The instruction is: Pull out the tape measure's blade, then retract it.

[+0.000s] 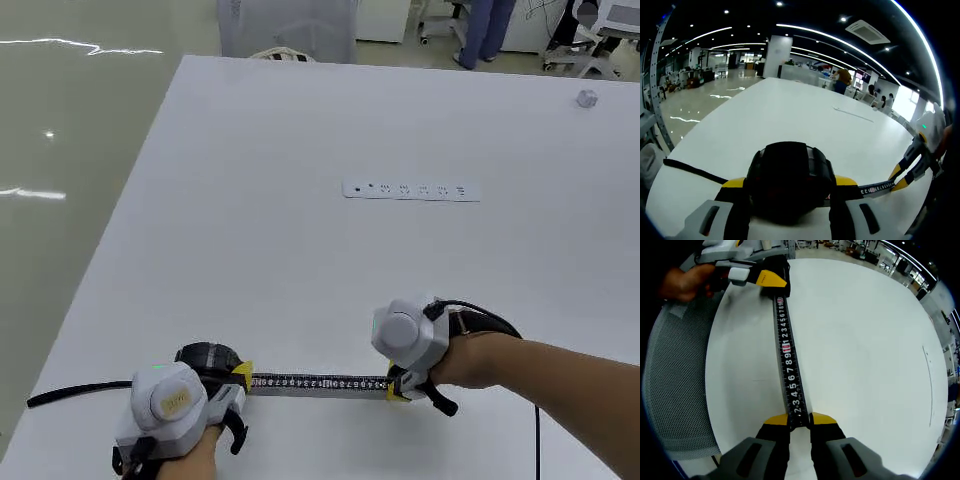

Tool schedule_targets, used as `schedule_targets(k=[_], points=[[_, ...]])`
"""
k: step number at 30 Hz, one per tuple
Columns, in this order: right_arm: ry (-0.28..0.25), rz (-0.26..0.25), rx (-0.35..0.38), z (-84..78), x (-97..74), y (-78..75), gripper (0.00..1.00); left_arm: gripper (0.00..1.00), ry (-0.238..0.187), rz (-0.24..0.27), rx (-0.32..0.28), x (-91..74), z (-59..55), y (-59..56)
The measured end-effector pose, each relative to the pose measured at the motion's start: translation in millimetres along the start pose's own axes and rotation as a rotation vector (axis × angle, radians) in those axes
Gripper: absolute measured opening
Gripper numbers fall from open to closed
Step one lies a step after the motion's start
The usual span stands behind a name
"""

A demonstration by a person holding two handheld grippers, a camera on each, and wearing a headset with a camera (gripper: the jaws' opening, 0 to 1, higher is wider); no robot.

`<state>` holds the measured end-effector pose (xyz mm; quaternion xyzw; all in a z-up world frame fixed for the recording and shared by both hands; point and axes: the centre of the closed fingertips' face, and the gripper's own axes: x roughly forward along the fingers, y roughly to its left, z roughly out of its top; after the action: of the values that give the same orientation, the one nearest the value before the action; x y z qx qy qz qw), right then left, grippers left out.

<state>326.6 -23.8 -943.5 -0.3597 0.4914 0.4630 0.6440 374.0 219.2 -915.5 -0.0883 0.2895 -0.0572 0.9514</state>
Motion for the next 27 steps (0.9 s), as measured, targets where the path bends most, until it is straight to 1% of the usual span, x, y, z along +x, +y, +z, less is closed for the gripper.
schedule_targets(k=[6, 7, 14, 16, 21, 27], points=[[-0.008, 0.002, 0.001, 0.7, -0.3, 0.2, 0.14, 0.61, 0.005, -0.007, -0.002, 0.1, -0.5, 0.7], [-0.008, 0.002, 0.001, 0.8, -0.2, 0.2, 0.14, 0.61, 0.010, -0.009, -0.010, 0.0, -0.6, 0.6], [-0.007, 0.005, -0.001, 1.4, 0.3, 0.0, 0.15, 0.61, 0.006, -0.012, -0.011, 0.2, -0.2, 0.9], [-0.009, 0.006, 0.000, 1.7, 0.0, 0.2, 0.15, 0.61, 0.014, -0.015, -0.014, 0.2, -0.4, 1.0], [-0.007, 0.008, 0.000, 2.4, 0.4, -0.1, 0.15, 0.61, 0.015, -0.018, -0.009, 0.4, -0.6, 1.3], [-0.008, 0.010, -0.003, 3.5, 1.4, -0.3, 0.15, 0.61, 0.019, -0.032, -0.006, 0.0, -0.7, 1.4]])
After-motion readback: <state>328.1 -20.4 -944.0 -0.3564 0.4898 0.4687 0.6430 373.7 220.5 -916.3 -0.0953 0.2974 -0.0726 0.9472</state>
